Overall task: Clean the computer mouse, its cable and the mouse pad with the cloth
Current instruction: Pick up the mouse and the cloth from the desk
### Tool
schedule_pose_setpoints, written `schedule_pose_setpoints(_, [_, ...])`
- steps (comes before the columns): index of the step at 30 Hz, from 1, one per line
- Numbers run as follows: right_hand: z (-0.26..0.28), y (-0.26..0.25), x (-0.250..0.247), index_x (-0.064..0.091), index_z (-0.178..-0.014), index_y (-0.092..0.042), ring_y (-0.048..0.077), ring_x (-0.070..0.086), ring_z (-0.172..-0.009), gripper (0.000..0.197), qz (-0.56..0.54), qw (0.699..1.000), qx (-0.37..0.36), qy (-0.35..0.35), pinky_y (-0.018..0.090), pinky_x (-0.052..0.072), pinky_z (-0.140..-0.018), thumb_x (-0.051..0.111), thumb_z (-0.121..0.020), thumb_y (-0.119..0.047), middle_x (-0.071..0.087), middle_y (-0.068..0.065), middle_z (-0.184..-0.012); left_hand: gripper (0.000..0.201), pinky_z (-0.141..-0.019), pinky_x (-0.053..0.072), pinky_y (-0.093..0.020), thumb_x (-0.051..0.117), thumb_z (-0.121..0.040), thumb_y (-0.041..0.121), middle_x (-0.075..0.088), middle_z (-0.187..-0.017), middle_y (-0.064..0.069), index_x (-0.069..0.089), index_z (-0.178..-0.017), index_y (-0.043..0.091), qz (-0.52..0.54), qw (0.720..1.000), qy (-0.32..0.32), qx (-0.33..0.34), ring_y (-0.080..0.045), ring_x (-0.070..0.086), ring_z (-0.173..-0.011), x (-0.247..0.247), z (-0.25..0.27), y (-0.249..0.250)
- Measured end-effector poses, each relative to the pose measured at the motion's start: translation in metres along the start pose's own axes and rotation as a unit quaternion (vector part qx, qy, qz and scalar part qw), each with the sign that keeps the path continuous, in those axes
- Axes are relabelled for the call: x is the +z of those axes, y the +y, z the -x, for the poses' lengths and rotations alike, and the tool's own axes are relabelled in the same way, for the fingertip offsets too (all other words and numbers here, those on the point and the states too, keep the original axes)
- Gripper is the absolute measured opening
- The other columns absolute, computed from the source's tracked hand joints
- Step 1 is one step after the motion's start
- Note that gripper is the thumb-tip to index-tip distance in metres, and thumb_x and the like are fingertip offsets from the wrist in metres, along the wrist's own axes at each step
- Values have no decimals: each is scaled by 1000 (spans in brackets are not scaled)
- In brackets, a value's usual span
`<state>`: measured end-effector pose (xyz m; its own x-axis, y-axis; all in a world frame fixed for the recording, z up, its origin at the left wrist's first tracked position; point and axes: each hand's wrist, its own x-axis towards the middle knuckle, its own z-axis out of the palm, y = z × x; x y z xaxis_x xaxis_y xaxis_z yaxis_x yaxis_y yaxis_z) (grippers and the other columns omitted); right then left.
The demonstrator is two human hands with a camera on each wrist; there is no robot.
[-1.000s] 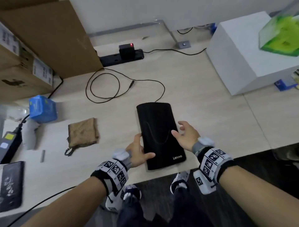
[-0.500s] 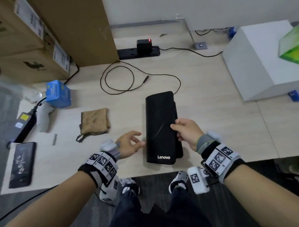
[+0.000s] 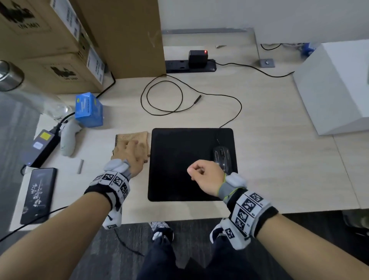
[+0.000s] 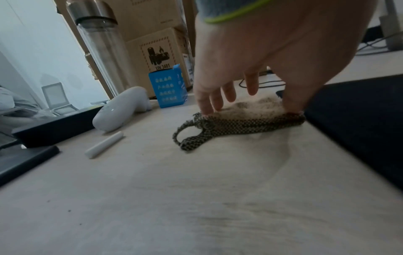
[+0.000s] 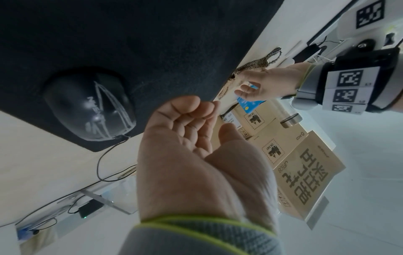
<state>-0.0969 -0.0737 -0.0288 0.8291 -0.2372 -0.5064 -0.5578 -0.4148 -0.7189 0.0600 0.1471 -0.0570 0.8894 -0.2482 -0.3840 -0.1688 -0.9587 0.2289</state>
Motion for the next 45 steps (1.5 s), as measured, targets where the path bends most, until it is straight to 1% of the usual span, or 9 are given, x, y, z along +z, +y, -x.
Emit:
schedule_pose_setpoints(3, [7,8,-2,65,-84,-28,12,66,-77,14,8,1000,11,11,33,54,-75,57,-90,-37,70,-5,-79,57,-91,44,-47,65,-79,48,38,-136,-8,44,-128,29,-63,998,-15,9,-33,42,-119,4,-7,-1])
schedule_pose_setpoints(7, [12,15,-9,66,-83,-26,11,64,-76,15,10,1000,21,20,33,54,-76,57,-89,-37,70,-5,-80,34,-83,41,-43,54,-86,23,46,-129,-14,50,-119,15,-69,997,-10,-24,-35,44,-113,-1,-15,3])
schedule_pose_setpoints(14, [7,11,-35,63,-96,-28,9,59,-74,15,-21,997,17,74,30,51,-79,65,-85,-38,61,-12,-77,13,-73,53,-38,53,-90,28,65,-91,-3,51,-98,18,239,966,82,50,-26,62,-82,-23,-16,47])
schedule_pose_setpoints(19, [7,7,-74,30,-145,-27,5,37,-126,94,-11,989,-91,113,25,32,-107,78,-68,-50,38,-7,-139,21,-60,41,-21,56,-92,6,59,-67,8,57,-80,24,382,901,-136,152,-5,54,-62,-39,21,144])
schedule_pose_setpoints(22, [6,13,-101,55,-126,-25,13,57,-111,69,-7,990,-73,122,29,46,-94,79,-65,-47,62,-3,-120,22,-62,46,-16,53,-93,2,64,-69,11,61,-83,19,432,854,-224,183,-2,57,-64,-31,35,195])
schedule_pose_setpoints(25, [6,34,-125,66,-99,-23,20,66,-87,30,-42,986,-27,157,39,54,-82,76,-73,-35,71,-1,-93,13,-81,53,-35,56,-94,13,68,-94,-2,66,-99,19,505,829,-216,101,-16,63,-86,-12,34,220])
schedule_pose_setpoints(29, [9,65,-146,66,-89,-21,22,68,-77,23,-127,969,27,209,44,58,-76,74,-72,-33,72,0,-85,43,-90,53,-40,64,-85,43,67,-105,0,55,-122,22,337,935,-109,2,-19,64,-90,33,27,215])
schedule_pose_setpoints(35, [-1,92,-152,65,-86,-15,27,68,-79,15,-112,969,65,210,44,57,-74,70,-81,-28,70,6,-84,106,-94,45,-41,74,-59,69,42,-134,-9,28,-139,17,150,986,-69,-12,-28,51,-118,79,54,240])
schedule_pose_setpoints(45, [-14,88,-147,56,-77,-15,21,46,-62,18,-73,982,17,174,34,41,-61,70,-81,-24,53,2,-68,74,-78,47,-37,73,-56,58,45,-111,-2,40,-111,20,132,989,-48,-56,-24,53,-98,91,58,243])
